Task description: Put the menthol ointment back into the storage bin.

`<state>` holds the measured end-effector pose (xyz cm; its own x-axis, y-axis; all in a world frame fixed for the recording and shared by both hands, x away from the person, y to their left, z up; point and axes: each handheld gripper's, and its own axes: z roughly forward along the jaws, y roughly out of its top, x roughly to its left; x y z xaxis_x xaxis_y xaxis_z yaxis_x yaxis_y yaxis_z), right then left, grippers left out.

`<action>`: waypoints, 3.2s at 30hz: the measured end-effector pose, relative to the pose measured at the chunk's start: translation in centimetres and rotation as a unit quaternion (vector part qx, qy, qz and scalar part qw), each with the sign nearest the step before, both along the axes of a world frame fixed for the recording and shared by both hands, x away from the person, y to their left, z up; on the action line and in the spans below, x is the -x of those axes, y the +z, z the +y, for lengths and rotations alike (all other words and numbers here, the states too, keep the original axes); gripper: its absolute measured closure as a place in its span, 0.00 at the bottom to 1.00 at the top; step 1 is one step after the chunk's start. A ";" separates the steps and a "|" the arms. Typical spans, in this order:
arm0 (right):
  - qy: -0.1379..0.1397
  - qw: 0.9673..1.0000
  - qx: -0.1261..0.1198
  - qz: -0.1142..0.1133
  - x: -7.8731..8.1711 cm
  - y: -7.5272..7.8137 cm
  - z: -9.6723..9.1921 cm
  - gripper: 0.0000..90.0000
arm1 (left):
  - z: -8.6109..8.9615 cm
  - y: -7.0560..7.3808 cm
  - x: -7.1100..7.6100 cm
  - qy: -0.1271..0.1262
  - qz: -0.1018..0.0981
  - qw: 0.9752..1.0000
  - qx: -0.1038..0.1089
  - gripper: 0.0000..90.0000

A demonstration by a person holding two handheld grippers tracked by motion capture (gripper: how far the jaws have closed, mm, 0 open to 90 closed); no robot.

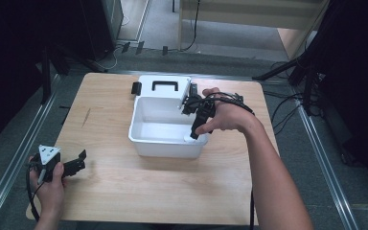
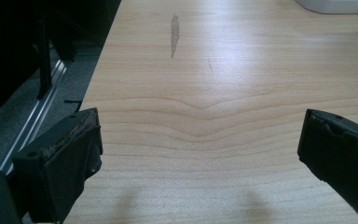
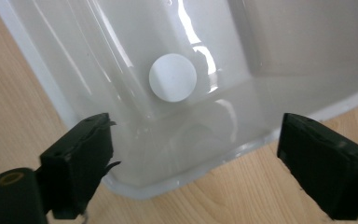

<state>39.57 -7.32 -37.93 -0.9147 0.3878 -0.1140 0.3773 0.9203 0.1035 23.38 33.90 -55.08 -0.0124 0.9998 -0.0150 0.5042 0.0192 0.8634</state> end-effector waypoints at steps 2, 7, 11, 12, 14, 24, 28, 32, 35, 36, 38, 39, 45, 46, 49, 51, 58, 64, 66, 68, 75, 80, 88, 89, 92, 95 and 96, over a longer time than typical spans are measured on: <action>-0.007 1.000 -0.006 0.004 0.0 0.1 -0.5 0.07 | 0.0 0.0 0.0 0.000 0.000 1.000 0.001 0.01; -0.026 0.999 -0.020 0.007 0.1 0.3 -2.0 0.04 | 0.0 0.0 0.0 0.000 0.000 1.000 0.000 0.01; -0.036 0.999 -0.026 0.002 0.3 0.2 -3.3 0.03 | -0.1 0.0 0.0 0.001 0.000 1.000 0.000 0.01; -0.040 0.999 -0.027 0.002 0.4 0.2 -3.6 0.03 | -0.1 0.0 0.0 0.001 0.000 1.000 0.000 0.01; -0.043 0.999 -0.031 0.004 0.5 0.0 -4.2 0.03 | -0.1 0.0 0.0 0.001 0.000 1.000 0.000 0.01; -0.086 0.994 -0.065 -0.003 1.2 -1.2 -7.4 0.03 | -0.1 0.0 0.0 0.000 0.001 1.000 -0.002 0.01; -0.115 0.989 -0.090 -0.009 1.3 -1.9 -8.8 0.03 | -0.1 0.0 0.0 0.001 0.000 1.000 -0.002 0.01; -0.136 0.984 -0.115 -0.022 1.6 -2.8 -10.2 0.03 | -0.1 0.0 0.0 0.000 0.000 1.000 -0.002 0.01; -0.155 0.979 -0.126 -0.037 1.9 -3.4 -11.2 0.03 | -0.1 0.0 0.0 0.001 0.000 1.000 -0.003 0.01; -0.161 0.977 -0.132 -0.043 2.1 -3.7 -11.6 0.03 | -0.1 0.0 0.0 0.001 0.000 1.000 -0.003 0.01; -0.169 0.974 -0.140 -0.052 2.4 -4.2 -12.3 0.03 | -0.1 0.0 0.0 0.001 0.000 1.000 -0.003 0.01; -0.173 0.972 -0.146 -0.058 2.5 -4.5 -12.6 0.03 | -0.1 0.0 0.0 0.001 -0.001 1.000 -0.003 0.01; -0.197 0.960 -0.179 -0.082 3.5 -6.0 -14.5 0.03 | -0.1 0.0 0.0 0.002 -0.001 1.000 -0.003 0.01; -0.201 0.958 -0.183 -0.086 3.7 -6.2 -14.8 0.03 | -0.1 0.0 0.0 0.002 -0.001 1.000 -0.004 0.01; -0.215 0.950 -0.202 -0.104 4.1 -6.9 -15.6 0.03 | -0.2 0.0 0.0 0.002 -0.001 1.000 -0.004 0.01; -0.225 0.942 -0.219 -0.115 4.5 -7.6 -16.4 0.03 | -0.1 0.0 0.0 0.002 -0.001 1.000 -0.004 0.01; -0.249 0.926 -0.250 -0.137 5.9 -9.8 -18.3 0.03 | -0.1 0.0 0.1 0.001 -0.001 1.000 -0.003 0.01; -0.272 0.904 -0.295 -0.147 7.5 -11.8 -20.2 0.04 | -0.1 0.0 0.1 0.002 -0.001 1.000 -0.004 0.01; -0.278 0.898 -0.302 -0.158 8.0 -12.4 -20.7 0.07 | -0.1 0.0 0.1 0.002 -0.001 1.000 -0.003 0.01; -0.294 0.886 -0.315 -0.174 8.8 -13.1 -21.3 0.12 | -0.1 0.0 0.1 0.003 -0.001 1.000 -0.003 0.01; -0.313 0.861 -0.350 -0.197 11.1 -15.0 -23.2 0.14 | -0.1 0.0 0.0 0.003 -0.001 1.000 -0.003 0.01; -0.329 0.847 -0.359 -0.212 12.6 -15.8 -24.5 0.14 | -0.1 0.0 0.0 0.004 -0.002 1.000 -0.002 0.01; -0.354 0.826 -0.355 -0.257 14.4 -16.4 -26.1 0.14 | -0.1 0.0 0.0 0.004 -0.001 1.000 -0.002 0.01; -0.359 0.823 -0.352 -0.264 14.6 -16.4 -26.1 0.14 | -0.1 0.0 0.0 0.004 -0.001 1.000 -0.001 0.01; -0.364 0.818 -0.347 -0.279 14.9 -16.6 -25.9 0.14 | -0.1 0.0 0.0 0.003 0.000 1.000 0.001 0.01; -0.358 0.822 -0.340 -0.284 15.1 -16.7 -25.7 0.14 | -0.1 0.0 0.0 0.002 0.001 1.000 0.000 0.01; -0.358 0.822 -0.338 -0.286 15.1 -16.7 -25.7 0.14 | -0.1 0.0 0.0 0.002 0.002 1.000 -0.001 0.01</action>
